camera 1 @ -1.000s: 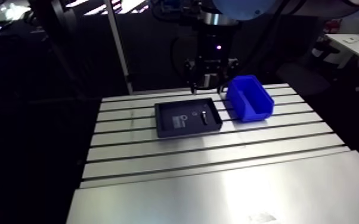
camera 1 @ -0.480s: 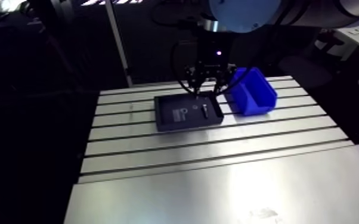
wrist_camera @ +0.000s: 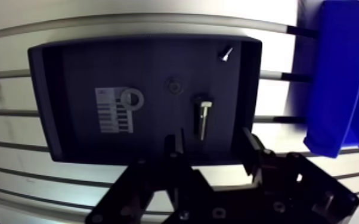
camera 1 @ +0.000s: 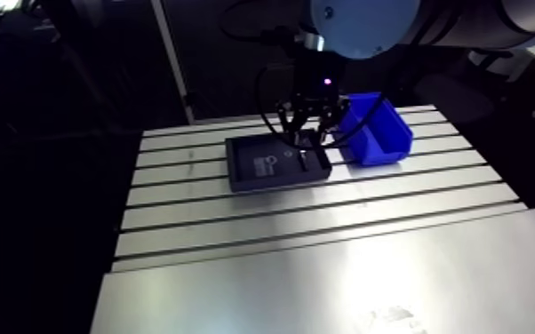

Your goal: Pick up the M10 bolt from the tray and put it into the blue bin.

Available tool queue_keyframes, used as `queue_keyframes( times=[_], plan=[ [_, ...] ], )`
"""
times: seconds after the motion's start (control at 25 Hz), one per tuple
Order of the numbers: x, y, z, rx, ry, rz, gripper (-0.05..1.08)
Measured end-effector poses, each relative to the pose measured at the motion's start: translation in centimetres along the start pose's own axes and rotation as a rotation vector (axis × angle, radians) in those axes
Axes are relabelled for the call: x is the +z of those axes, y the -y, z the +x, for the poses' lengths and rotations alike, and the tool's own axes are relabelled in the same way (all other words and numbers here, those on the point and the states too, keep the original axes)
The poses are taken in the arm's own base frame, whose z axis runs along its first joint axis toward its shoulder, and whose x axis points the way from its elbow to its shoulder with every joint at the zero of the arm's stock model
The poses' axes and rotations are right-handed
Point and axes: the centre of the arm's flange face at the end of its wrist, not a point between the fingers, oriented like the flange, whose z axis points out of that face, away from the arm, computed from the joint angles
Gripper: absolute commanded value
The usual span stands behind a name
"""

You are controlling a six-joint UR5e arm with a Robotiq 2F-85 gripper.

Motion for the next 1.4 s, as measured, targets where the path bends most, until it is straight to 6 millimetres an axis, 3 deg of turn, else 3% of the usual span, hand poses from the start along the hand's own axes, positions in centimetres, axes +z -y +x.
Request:
queue_keyframes(
  times=[1.4],
  plan=[
    [4.0,-0.2,0.4,-0.007,0.07,0.013,0.48]
  ],
)
